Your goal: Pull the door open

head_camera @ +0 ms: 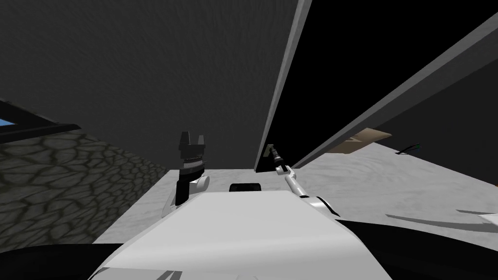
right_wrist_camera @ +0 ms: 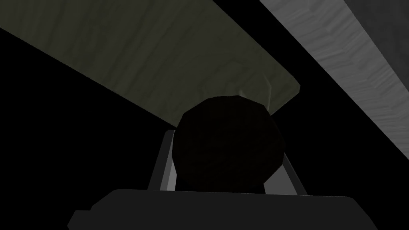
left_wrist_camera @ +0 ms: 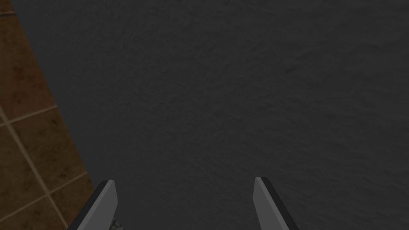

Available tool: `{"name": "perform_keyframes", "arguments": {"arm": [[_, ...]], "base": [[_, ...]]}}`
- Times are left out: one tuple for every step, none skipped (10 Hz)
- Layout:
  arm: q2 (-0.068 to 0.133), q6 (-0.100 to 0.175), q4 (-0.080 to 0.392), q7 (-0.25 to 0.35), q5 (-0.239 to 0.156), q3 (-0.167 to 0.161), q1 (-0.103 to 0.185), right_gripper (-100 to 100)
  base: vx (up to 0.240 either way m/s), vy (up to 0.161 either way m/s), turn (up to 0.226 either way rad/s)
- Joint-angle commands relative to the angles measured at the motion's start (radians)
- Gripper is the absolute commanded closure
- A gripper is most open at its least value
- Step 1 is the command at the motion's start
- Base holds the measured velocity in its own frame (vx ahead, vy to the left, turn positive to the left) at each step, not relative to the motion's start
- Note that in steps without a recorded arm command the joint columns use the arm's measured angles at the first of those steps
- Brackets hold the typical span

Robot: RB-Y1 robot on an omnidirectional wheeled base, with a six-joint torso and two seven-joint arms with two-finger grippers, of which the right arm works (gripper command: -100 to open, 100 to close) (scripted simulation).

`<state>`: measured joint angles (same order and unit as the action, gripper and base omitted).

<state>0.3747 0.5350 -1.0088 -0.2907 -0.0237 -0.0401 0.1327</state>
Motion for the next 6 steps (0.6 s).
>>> {"name": "perform_keyframes", "arguments": {"arm": [[-0.001, 0.001, -0.003, 0.029, -0.012, 0.003, 0.003, 100], [-0.004, -0.001, -0.001, 0.063, -0.032, 0.007, 0.005, 100], [-0.007, -0.004, 0.001, 0.091, -0.052, 0.012, 0.008, 100], [-0.007, -0.004, 0.001, 0.100, -0.052, 0.012, 0.008, 100], [-0.010, -0.007, 0.003, 0.136, -0.073, 0.017, 0.010, 100], [-0.013, -0.010, 0.005, 0.162, -0.093, 0.021, 0.012, 100]], "base": [[-0.049, -0.042, 0.088], [-0.059, -0.035, 0.113], [-0.090, -0.059, 0.170], [-0.069, -0.052, 0.081], [-0.057, -0.044, 0.118], [-0.079, -0.054, 0.167]]}}
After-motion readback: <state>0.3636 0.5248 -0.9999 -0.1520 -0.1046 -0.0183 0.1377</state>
